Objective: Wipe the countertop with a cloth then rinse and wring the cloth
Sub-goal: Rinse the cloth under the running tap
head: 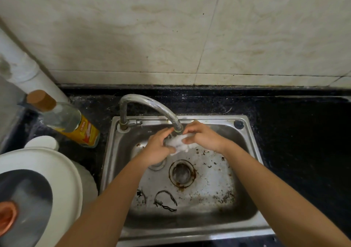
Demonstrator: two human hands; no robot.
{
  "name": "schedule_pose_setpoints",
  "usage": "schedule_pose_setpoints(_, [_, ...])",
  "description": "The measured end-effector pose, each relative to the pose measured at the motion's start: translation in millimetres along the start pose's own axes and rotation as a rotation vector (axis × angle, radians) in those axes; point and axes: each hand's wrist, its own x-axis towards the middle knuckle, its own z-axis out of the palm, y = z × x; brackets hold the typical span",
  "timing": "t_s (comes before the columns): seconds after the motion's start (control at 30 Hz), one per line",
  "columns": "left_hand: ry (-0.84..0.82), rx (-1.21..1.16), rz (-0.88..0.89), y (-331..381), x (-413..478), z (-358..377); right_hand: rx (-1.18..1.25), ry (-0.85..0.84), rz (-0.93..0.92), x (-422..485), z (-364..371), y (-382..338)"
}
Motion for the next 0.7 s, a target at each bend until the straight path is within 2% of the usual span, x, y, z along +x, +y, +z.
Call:
schedule_pose_setpoints(0.13, [-0.041,-0.178,-0.120,-14.8,-3.0,-9.2,0.249,0.081,0.065,2.0,1.0,5.3])
schedule_pose_setpoints(0.27, [0.007,-0.630,-0.225,-16.1,-4.3,-9.0,0.630,0.179,0.193,10.6,26.5,10.9])
schedule_pose_setpoints(0.4, [0.100,-0.917,-0.357,-16.2,-1.1,2.1,0.772,0.227,0.170,13.1,51.9,7.8])
schedule_pose_setpoints(0.47, [0.162,-1.002,-0.413,-11.4,-1.3,5.3,0.699,0.223,0.130,13.9,60.8,9.6])
schedule_pose_setpoints(0.57, [0.271,-0.930,-0.461,-8.2,1.3,13.4,0.396,0.277,0.078,8.5,72.6,3.6])
schedule_pose_setpoints(0.7, [0.256,-0.936,-0.510,1.9,3.6,22.4,0.067,0.383,-0.066,-0.7,88.4,-4.0])
